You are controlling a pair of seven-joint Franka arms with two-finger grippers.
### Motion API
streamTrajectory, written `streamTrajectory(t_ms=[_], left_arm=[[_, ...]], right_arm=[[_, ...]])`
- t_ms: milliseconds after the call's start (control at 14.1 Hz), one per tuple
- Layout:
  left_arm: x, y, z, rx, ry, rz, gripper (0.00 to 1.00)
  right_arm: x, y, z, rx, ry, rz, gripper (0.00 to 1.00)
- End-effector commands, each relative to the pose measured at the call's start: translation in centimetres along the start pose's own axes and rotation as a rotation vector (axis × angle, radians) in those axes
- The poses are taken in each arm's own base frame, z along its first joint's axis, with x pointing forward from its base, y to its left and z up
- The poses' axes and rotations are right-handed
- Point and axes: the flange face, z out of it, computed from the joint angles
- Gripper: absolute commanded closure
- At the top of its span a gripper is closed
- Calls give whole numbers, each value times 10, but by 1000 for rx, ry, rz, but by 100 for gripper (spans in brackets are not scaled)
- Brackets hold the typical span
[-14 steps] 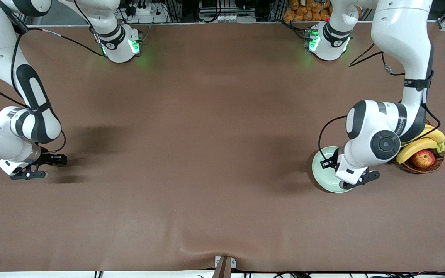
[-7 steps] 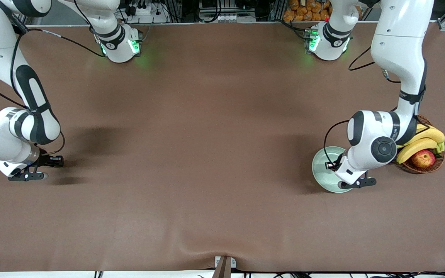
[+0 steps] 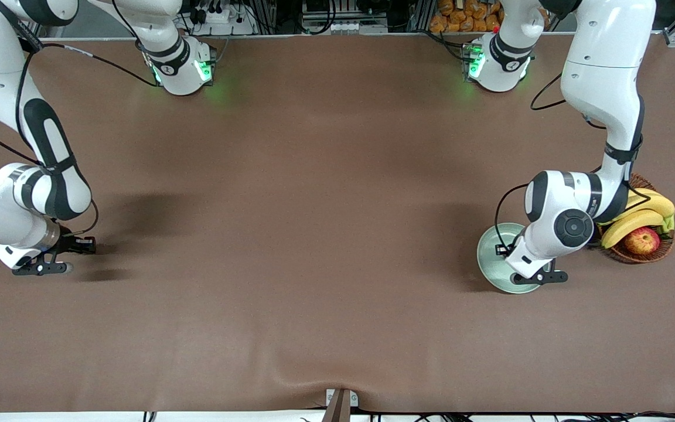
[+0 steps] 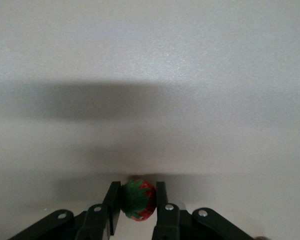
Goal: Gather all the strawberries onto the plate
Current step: 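Place the strawberry on the plate while the right gripper grasps another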
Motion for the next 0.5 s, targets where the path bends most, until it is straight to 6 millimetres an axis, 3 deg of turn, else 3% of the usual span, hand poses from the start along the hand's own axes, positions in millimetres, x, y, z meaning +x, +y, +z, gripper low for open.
streamTrajectory(t_ms=[0, 283, 425], left_arm=[[-1, 2, -10, 8, 16, 15, 0], [-3, 4, -42, 3, 25, 13, 0], [-8, 5, -69, 3, 13, 18, 0]], right_arm=[[19, -1, -32, 30, -39, 9, 89], [36, -18, -68, 40, -81, 52, 89], [41, -35, -79, 37, -85, 82, 89]])
